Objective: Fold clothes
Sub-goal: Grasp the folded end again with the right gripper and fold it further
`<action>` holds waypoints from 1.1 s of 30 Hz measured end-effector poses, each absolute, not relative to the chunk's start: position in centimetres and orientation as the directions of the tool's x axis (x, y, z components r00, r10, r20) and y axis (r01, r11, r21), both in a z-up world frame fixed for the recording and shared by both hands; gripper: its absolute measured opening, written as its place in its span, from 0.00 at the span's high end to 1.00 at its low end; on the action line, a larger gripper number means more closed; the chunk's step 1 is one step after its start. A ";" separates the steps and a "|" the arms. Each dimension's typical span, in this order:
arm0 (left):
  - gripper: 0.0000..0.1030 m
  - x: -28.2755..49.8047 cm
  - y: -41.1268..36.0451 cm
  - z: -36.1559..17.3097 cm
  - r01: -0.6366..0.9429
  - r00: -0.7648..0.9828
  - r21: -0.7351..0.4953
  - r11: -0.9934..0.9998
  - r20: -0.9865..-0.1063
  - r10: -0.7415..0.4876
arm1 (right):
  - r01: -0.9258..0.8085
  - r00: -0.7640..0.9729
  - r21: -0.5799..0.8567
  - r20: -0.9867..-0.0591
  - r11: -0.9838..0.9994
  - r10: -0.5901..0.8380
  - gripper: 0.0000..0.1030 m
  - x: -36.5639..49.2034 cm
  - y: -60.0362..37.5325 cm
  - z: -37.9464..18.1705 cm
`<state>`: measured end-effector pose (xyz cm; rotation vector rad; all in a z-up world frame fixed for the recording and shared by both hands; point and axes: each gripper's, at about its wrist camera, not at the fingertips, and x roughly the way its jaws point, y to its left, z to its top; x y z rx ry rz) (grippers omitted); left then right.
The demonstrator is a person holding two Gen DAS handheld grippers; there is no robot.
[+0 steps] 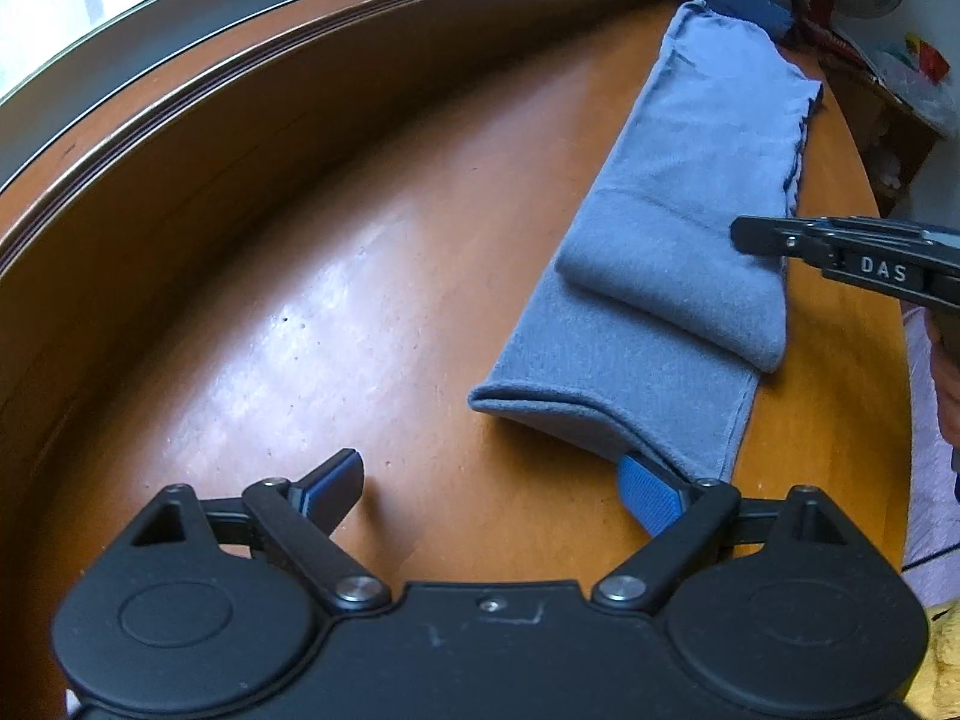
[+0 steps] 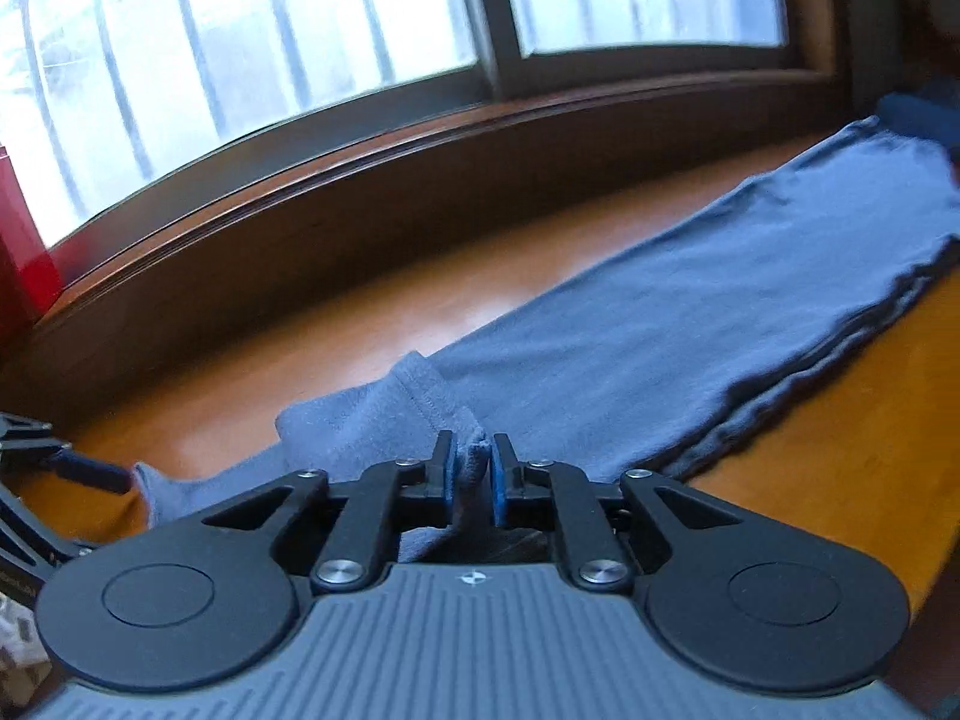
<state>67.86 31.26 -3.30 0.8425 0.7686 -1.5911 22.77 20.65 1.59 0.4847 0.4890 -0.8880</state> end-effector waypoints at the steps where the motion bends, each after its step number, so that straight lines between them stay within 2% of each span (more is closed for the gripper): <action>1: 0.11 67.9 31.3 -3.3 0.985 -0.128 -0.047 -0.166 -0.844 -0.520 | 0.825 0.522 0.172 -0.596 0.538 -0.610 0.67 22.7 20.8 1.5; 2: 0.11 67.9 31.3 -3.4 0.985 -0.132 -0.051 -0.168 -0.844 -0.520 | 0.826 0.504 0.142 -0.620 0.546 -0.601 0.53 22.9 20.8 1.3; 4: 0.12 67.9 31.3 -3.4 0.984 -0.132 -0.049 -0.170 -0.844 -0.520 | 0.838 0.467 0.078 -0.614 0.540 -0.636 0.53 23.1 21.3 1.5; 6: 0.11 68.0 31.4 -3.4 0.984 -0.136 -0.053 -0.170 -0.842 -0.522 | 0.825 0.480 0.015 -0.549 0.566 -0.685 0.52 23.0 23.1 2.9; 9: 0.12 68.1 31.6 -3.3 0.984 -0.141 -0.059 -0.169 -0.839 -0.526 | 0.674 0.633 -0.016 -0.502 0.738 -0.589 0.47 23.1 26.1 4.8; 12: 0.12 68.1 31.4 -3.3 0.983 -0.143 -0.061 -0.171 -0.838 -0.527 | 0.447 0.746 0.029 -0.564 0.894 -0.355 0.47 24.3 28.6 4.8; 15: 0.12 68.1 31.4 -3.2 0.984 -0.142 -0.059 -0.170 -0.836 -0.530 | 0.351 0.739 -0.034 -0.604 0.936 -0.299 0.49 26.1 30.8 3.2; 16: 0.12 68.0 31.4 -3.2 0.984 -0.141 -0.058 -0.170 -0.836 -0.531 | 0.343 0.731 -0.045 -0.615 0.938 -0.297 0.51 26.7 31.0 2.7; 18: 0.12 67.8 31.5 -3.0 0.984 -0.137 -0.052 -0.171 -0.834 -0.535 | 0.350 0.724 -0.024 -0.627 0.936 -0.287 0.62 27.6 31.0 1.8; 19: 0.12 67.8 31.5 -2.8 0.984 -0.136 -0.049 -0.172 -0.832 -0.538 | 0.359 0.721 -0.012 -0.632 0.933 -0.286 0.83 27.9 30.8 1.6; 20: 0.12 67.9 31.5 -2.7 0.984 -0.134 -0.046 -0.173 -0.830 -0.541 | 0.373 0.714 -0.006 -0.636 0.928 -0.292 0.94 28.1 30.5 1.5; 26: 0.12 67.7 31.3 -1.1 0.975 -0.167 -0.046 -0.218 -0.796 -0.582 | 0.589 0.732 0.164 -0.522 0.791 -0.437 0.94 24.7 26.7 4.5; 28: 0.11 67.1 30.6 -0.7 0.968 -0.192 -0.049 -0.248 -0.781 -0.594 | 0.660 0.703 0.216 -0.516 0.720 -0.490 0.93 23.3 25.0 4.6; 33: 0.12 63.9 28.2 0.0 0.914 -0.328 -0.094 -0.395 -0.744 -0.582 | 0.744 0.616 0.220 -0.593 0.631 -0.519 0.92 23.0 22.9 2.5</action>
